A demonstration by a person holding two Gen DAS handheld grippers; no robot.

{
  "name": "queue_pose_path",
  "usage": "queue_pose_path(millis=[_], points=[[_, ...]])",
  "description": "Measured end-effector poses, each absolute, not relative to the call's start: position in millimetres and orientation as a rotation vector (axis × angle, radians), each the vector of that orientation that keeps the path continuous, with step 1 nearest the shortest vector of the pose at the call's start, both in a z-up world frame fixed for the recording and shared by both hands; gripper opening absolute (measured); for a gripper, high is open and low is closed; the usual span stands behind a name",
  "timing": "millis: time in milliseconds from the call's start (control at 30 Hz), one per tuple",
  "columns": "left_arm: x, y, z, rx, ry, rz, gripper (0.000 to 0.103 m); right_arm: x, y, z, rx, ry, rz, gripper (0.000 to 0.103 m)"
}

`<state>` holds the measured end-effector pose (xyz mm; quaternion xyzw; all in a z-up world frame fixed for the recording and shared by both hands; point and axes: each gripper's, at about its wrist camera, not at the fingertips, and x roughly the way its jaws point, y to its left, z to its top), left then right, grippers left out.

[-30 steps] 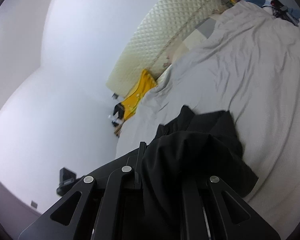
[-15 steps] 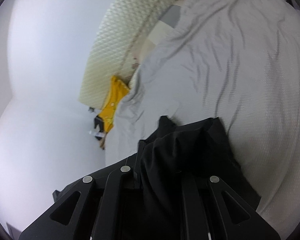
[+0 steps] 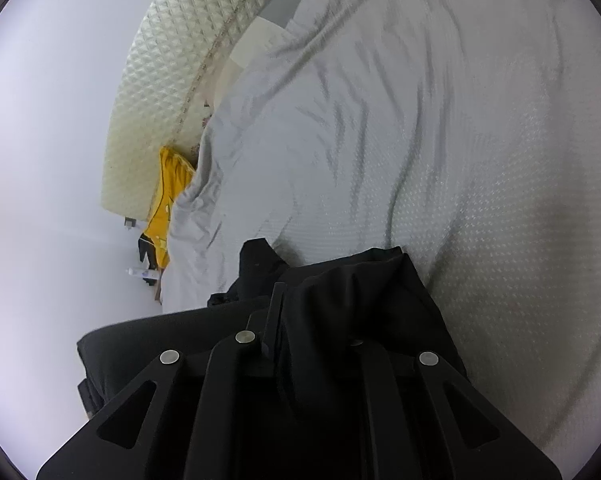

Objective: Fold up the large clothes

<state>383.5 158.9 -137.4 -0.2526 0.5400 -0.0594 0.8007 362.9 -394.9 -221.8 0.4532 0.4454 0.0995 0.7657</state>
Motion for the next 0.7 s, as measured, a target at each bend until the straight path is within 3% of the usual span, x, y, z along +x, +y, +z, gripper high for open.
queue_pose_path(millis=[167,233,267,300,333,367,433,467,700], points=[[384,170,-138,-0.569,1.217,-0.18,0.029,360,-403,-232,1.048,0.954,0.307,0.013],[379,178,-135,-0.605,1.223,-0.193,0.033,357,-407,-232,1.071,0.952,0.347,0.024],[373,185,-132,-0.637,1.208,-0.205,0.042,354,-410,-230,1.075,0.948,0.364,0.027],[369,188,-129,-0.671,1.189,-0.223,0.049,352,-412,-229,1.075,0.944,0.367,0.038],[363,193,-126,-0.711,1.162,-0.247,0.065,347,-416,-226,1.074,0.936,0.367,0.049],[357,197,-121,-0.724,1.137,-0.253,0.078,343,-419,-223,1.075,0.926,0.369,0.054],[341,204,-107,-0.703,1.078,-0.235,0.08,333,-425,-211,1.052,0.905,0.365,0.074],[336,205,-102,-0.689,1.068,-0.228,0.08,327,-429,-202,1.011,0.898,0.35,0.077],[277,185,-53,-0.401,0.898,-0.161,0.08,281,-437,-132,0.685,0.812,0.2,0.077]])
